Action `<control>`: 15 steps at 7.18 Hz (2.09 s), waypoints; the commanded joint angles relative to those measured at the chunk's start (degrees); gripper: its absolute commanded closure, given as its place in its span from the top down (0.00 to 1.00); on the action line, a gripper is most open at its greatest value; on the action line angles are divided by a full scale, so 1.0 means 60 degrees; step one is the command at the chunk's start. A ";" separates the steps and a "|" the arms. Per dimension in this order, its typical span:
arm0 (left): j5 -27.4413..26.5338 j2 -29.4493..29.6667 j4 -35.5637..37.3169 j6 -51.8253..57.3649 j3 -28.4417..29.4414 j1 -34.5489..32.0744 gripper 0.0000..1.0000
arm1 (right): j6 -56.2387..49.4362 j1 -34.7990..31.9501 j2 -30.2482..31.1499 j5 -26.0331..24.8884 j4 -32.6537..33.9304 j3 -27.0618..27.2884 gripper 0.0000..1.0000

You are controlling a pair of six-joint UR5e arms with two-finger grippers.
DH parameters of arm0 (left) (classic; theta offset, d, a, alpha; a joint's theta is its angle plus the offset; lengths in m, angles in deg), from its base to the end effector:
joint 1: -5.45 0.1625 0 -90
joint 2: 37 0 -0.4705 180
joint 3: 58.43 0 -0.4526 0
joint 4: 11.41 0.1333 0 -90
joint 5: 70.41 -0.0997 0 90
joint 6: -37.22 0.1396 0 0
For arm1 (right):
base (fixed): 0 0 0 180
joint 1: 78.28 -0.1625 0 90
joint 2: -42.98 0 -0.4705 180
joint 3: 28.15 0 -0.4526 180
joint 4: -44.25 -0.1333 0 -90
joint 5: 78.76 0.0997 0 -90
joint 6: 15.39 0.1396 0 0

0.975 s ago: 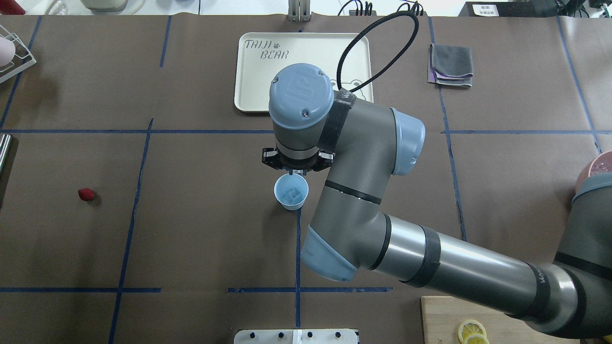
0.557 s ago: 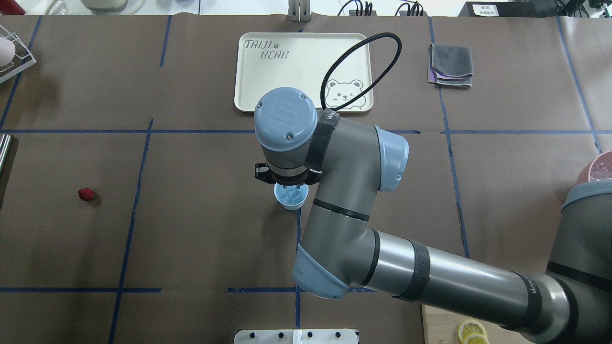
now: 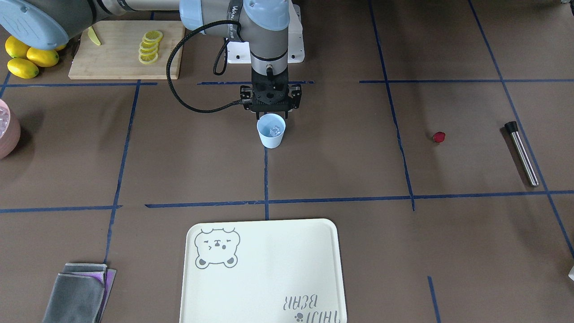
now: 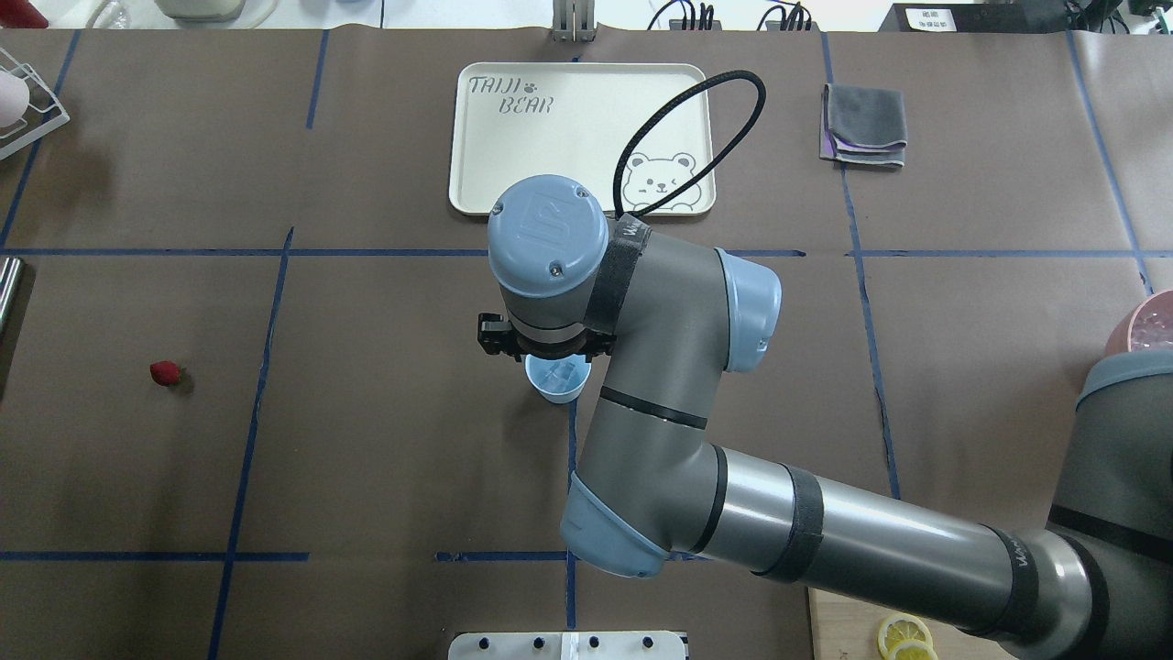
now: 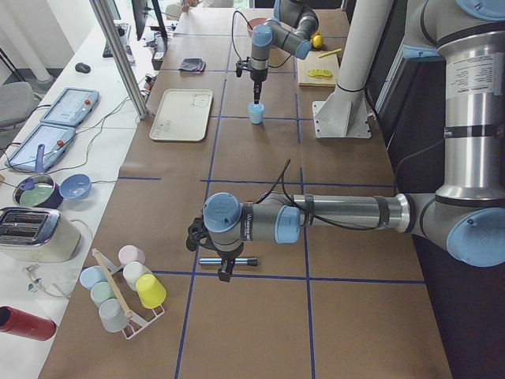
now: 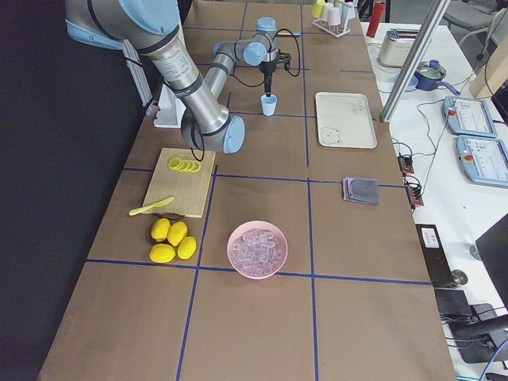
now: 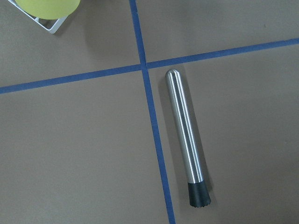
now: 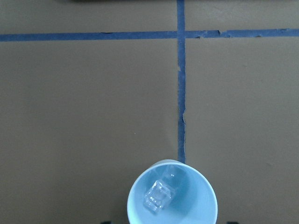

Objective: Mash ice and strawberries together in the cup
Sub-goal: 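Withdraw the right gripper back toward the pink bowl, then move the left gripper over the red strawberry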

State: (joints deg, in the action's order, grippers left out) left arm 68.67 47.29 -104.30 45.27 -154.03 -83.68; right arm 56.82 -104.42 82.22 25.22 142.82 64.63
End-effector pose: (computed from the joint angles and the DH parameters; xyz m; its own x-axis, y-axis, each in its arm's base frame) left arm -0.0201 -0.5102 0.7180 0.6458 0.1860 -0.7405 -0.1067 0.9823 0.1537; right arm -0.6740 -0.4417 0.1215 0.6885 0.0076 0.7252 -0.0671 0.9963 0.0532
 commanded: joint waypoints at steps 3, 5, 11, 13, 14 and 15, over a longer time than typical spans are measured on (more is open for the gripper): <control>-0.0107 0.0029 -0.0090 0.0050 -0.0048 0.0000 1.00 | -0.1802 -0.2050 0.0678 0.1645 -0.0081 0.0021 0.99; -0.0050 0.0175 -0.0162 -0.0009 -0.0266 0.0000 1.00 | -0.4854 -0.4042 0.2282 0.3099 -0.0154 0.0050 0.99; -0.0035 0.0234 -0.2621 -0.0038 -0.0048 0.0044 1.00 | -1.3534 -0.9712 0.6607 0.5287 -0.0155 0.0138 0.99; -0.0005 0.0571 -0.2609 -0.0038 0.0142 0.0161 1.00 | -1.4115 -1.0742 0.8232 0.5230 -0.0256 0.0182 0.99; 0.0009 0.0572 -0.2667 -0.0067 0.0027 0.0422 1.00 | -1.4087 -1.0891 0.9168 0.5230 -0.0663 0.0588 1.00; -0.0034 0.0688 -0.2566 -0.0082 0.0040 0.1005 1.00 | -1.3985 -1.0878 0.9627 0.5201 -0.0943 0.0984 1.00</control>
State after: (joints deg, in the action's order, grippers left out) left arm 68.64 50.77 -120.00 44.91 -153.73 -80.94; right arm -27.31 -168.93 135.13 56.58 139.34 67.83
